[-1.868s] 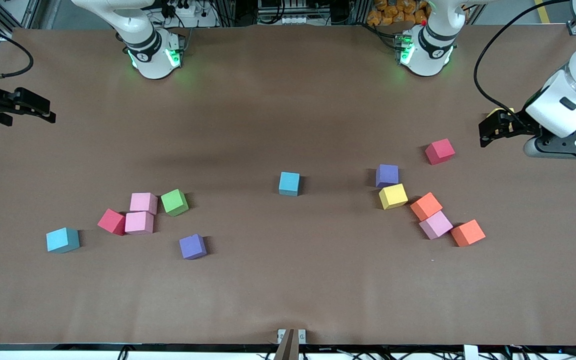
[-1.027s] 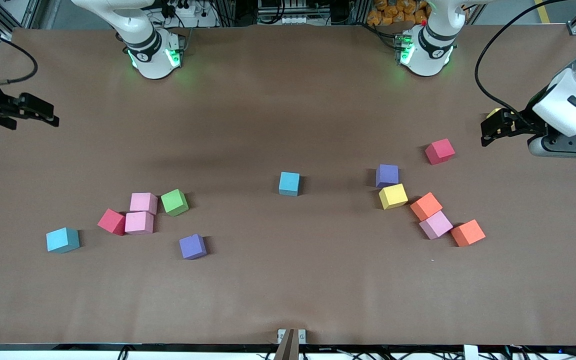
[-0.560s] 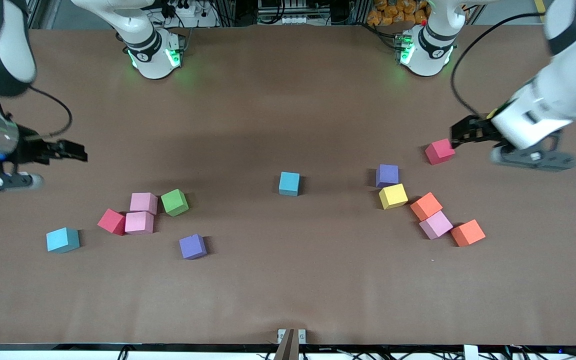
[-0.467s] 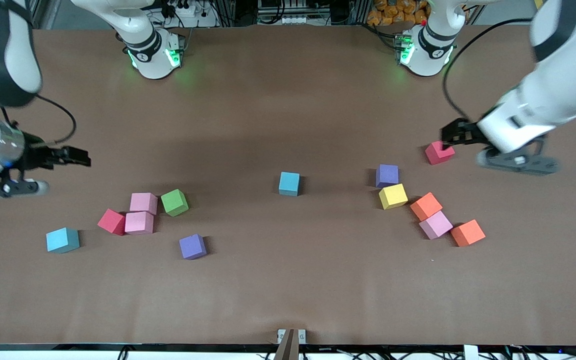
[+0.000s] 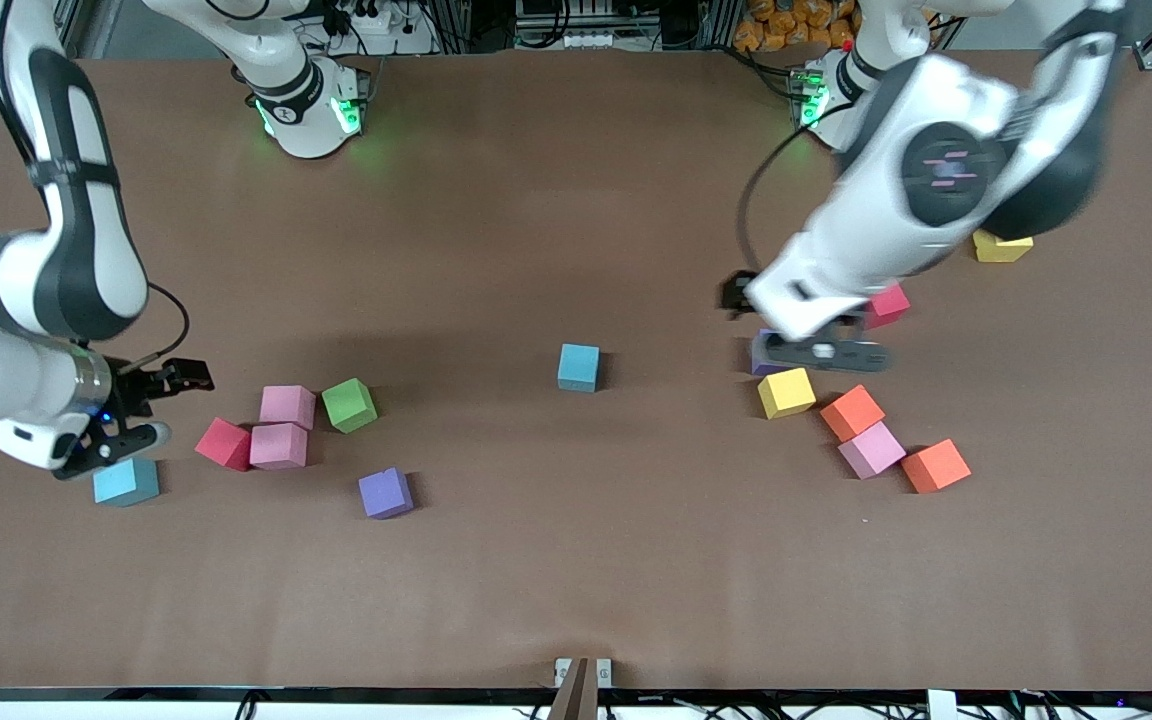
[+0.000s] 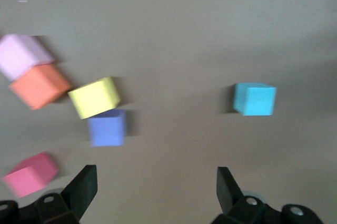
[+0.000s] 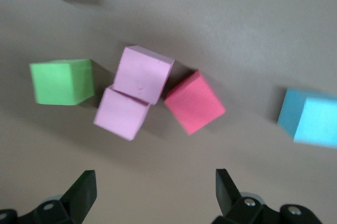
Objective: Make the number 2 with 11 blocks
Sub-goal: 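Grasp the red cube with the right gripper while the left gripper grasps the cyan cube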
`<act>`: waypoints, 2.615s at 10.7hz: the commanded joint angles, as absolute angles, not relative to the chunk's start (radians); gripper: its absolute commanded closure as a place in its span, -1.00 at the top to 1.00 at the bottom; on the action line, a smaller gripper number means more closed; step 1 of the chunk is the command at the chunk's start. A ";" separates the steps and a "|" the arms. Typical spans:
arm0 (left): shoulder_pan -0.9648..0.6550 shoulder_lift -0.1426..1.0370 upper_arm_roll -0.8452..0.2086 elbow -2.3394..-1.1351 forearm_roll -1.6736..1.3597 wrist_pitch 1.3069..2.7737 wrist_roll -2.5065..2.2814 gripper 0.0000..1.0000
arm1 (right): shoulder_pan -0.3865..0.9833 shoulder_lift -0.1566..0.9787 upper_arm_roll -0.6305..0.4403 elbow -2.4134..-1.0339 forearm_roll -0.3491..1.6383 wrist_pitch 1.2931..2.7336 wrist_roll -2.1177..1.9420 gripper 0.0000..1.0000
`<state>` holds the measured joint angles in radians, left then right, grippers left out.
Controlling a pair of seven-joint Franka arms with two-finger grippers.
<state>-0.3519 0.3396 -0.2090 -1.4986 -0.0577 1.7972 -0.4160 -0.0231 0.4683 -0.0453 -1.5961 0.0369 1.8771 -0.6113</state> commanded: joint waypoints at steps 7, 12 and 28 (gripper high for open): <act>-0.560 0.690 -0.190 -1.427 -0.066 2.129 -0.550 1.00 | -0.075 0.669 -0.041 -1.598 0.192 2.143 -1.291 1.00; -0.833 0.790 0.066 -1.350 -0.075 2.175 -0.597 1.00 | -0.083 0.690 -0.041 -1.677 0.228 2.220 -1.298 1.00; -0.896 0.859 0.086 -1.362 -0.173 2.238 -0.620 -0.59 | -0.051 0.629 -0.041 -1.502 0.227 1.997 -1.260 -0.64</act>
<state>-0.8753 0.8622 0.0703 -1.3749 -0.1470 2.2388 -0.6019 -0.0540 0.6540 -0.0442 -1.5158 0.2112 2.0282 -1.2677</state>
